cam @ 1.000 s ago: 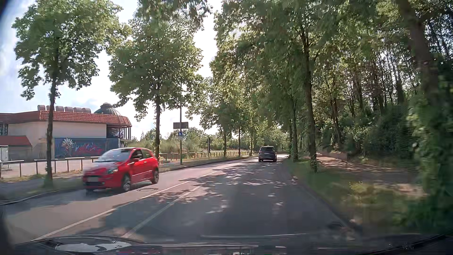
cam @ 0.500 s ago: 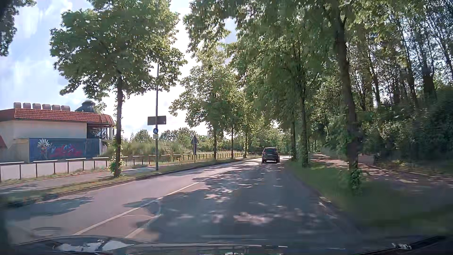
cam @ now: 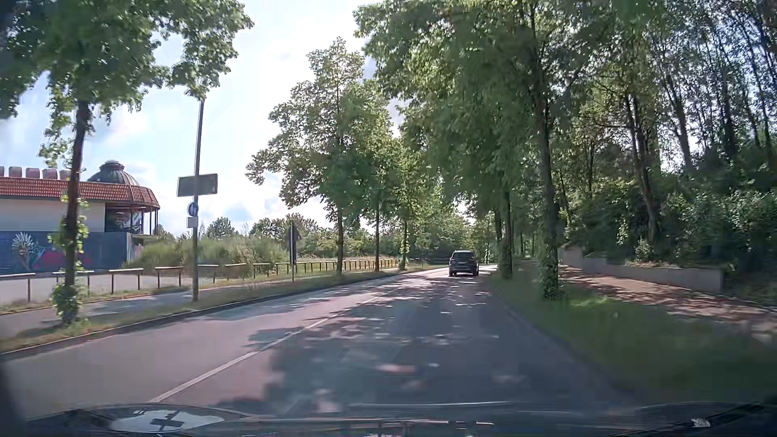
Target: Follow the waypoints while adhering to traffic rules and regulations
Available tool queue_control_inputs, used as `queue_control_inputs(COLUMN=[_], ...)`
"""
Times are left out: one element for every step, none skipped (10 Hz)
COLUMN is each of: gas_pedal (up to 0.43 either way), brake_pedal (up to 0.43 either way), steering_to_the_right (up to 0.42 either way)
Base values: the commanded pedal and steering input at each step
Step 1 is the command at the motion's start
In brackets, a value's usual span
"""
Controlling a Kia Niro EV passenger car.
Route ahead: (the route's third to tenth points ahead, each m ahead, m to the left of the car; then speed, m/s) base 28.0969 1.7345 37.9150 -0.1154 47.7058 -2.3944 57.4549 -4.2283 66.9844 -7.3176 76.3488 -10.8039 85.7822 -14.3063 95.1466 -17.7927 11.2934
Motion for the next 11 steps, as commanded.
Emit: queue_control_inputs(gas_pedal=[0.087, 0.087, 0.087, 0.087, 0.087, 0.087, 0.087, 0.087, 0.087, 0.087, 0.087], brake_pedal=[0.012, 0.012, 0.012, 0.012, 0.012, 0.012, 0.012, 0.012, 0.012, 0.012, 0.012], steering_to_the_right=[0.036, 0.029, 0.026, 0.026, 0.026, 0.025, 0.025, 0.025, 0.025, 0.024, 0.02])
